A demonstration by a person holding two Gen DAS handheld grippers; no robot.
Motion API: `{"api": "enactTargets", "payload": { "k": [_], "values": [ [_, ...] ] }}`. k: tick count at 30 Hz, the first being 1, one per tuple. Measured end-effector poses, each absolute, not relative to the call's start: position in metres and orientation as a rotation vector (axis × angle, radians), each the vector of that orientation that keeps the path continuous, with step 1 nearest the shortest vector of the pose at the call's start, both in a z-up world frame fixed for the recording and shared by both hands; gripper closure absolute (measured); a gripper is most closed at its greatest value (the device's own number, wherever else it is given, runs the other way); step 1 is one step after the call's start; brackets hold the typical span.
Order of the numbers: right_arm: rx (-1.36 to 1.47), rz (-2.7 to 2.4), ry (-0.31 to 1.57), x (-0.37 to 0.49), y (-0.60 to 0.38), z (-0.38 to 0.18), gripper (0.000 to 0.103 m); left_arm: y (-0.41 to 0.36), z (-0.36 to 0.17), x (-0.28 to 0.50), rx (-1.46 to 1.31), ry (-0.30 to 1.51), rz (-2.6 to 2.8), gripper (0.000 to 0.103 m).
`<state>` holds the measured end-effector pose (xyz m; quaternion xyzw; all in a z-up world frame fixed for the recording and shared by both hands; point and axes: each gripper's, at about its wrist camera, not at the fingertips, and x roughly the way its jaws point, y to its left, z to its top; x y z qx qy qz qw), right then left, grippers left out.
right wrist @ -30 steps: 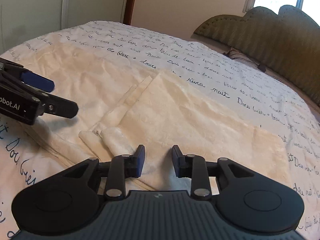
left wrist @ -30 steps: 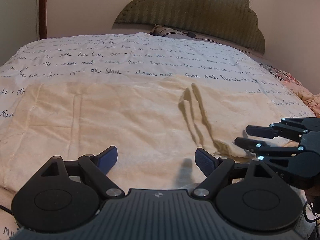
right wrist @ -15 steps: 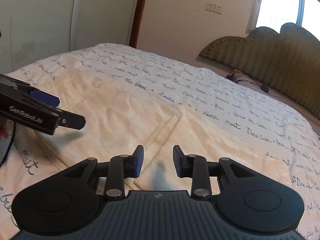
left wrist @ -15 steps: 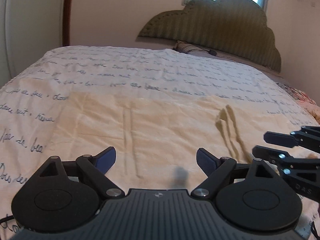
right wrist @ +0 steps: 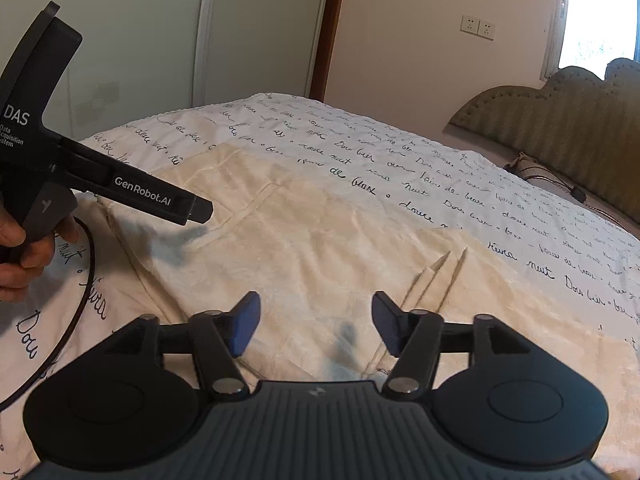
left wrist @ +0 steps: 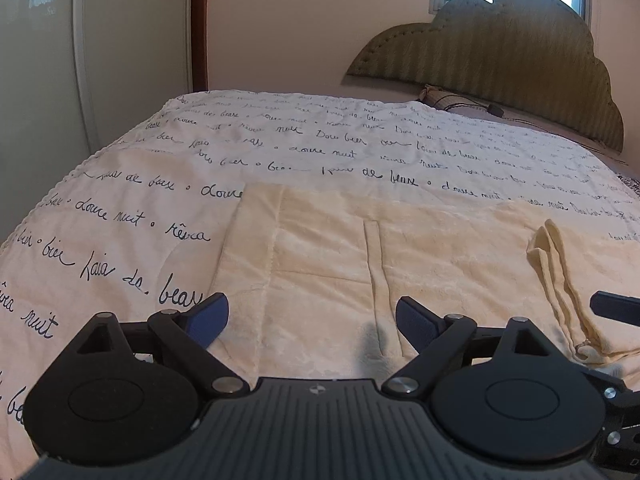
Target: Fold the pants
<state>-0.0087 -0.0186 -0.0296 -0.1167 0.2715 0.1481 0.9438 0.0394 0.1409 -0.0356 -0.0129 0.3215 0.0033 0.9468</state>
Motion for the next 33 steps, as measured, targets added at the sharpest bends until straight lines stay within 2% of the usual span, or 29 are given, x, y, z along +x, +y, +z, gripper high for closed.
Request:
{"api": "enactTargets", "payload": {
  "k": [1, 3, 4, 5, 9, 11, 12, 13, 14, 15, 17, 22, 28, 30, 32, 33],
  "values": [
    [-0.225, 0.288, 0.549, -0.01, -0.022, -0.029, 0.035, 0.14, -0.035, 0.04, -0.022, 0.654, 0.011, 0.01],
    [-0.182, 0.265, 0.551, -0.01, -0.031, -0.027, 0.026, 0.137, -0.032, 0.042, -0.033, 0.646, 0.003, 0.01],
    [-0.154, 0.241, 0.551, -0.008, -0.038, -0.025, 0.015, 0.136, -0.029, 0.043, -0.042, 0.642, -0.01, 0.01],
    [-0.129, 0.21, 0.543, -0.005, -0.047, -0.021, 0.008, 0.133, -0.027, 0.045, -0.046, 0.639, -0.023, 0.01],
    [-0.07, 0.132, 0.499, 0.021, -0.09, -0.006, 0.007, 0.117, -0.021, 0.049, -0.024, 0.628, -0.031, 0.01],
    [-0.053, 0.142, 0.534, 0.044, -0.111, -0.007, 0.011, 0.107, -0.021, 0.051, 0.011, 0.621, -0.026, 0.008],
    [-0.039, 0.147, 0.552, 0.056, -0.12, -0.007, 0.03, 0.102, -0.021, 0.051, 0.038, 0.615, -0.014, 0.008],
    [-0.039, 0.144, 0.566, 0.066, -0.126, -0.009, 0.055, 0.096, -0.022, 0.051, 0.069, 0.612, 0.0, 0.008],
    [-0.058, 0.119, 0.586, 0.076, -0.13, -0.011, 0.069, 0.092, -0.023, 0.052, 0.095, 0.613, 0.011, 0.008],
    [-0.104, 0.074, 0.597, 0.085, -0.13, -0.015, 0.072, 0.087, -0.024, 0.053, 0.114, 0.616, 0.018, 0.008],
    [-0.199, -0.002, 0.609, 0.097, -0.128, -0.024, 0.072, 0.083, -0.025, 0.055, 0.129, 0.625, 0.017, 0.008],
    [-0.221, 0.026, 0.692, 0.119, -0.12, -0.051, 0.072, 0.075, -0.029, 0.059, 0.136, 0.643, 0.007, 0.008],
    [-0.148, 0.022, 0.594, 0.099, -0.127, -0.036, 0.072, 0.063, -0.029, 0.064, 0.163, 0.645, -0.004, 0.007],
    [-0.086, 0.03, 0.571, 0.084, -0.136, -0.03, 0.07, 0.055, -0.029, 0.073, 0.168, 0.648, -0.024, 0.007],
    [-0.043, 0.038, 0.562, 0.069, -0.143, -0.028, 0.061, 0.045, -0.029, 0.082, 0.179, 0.647, -0.045, 0.007],
    [-0.031, 0.043, 0.564, 0.062, -0.146, -0.029, 0.06, 0.039, -0.03, 0.089, 0.187, 0.65, -0.055, 0.007]
  ]
}}
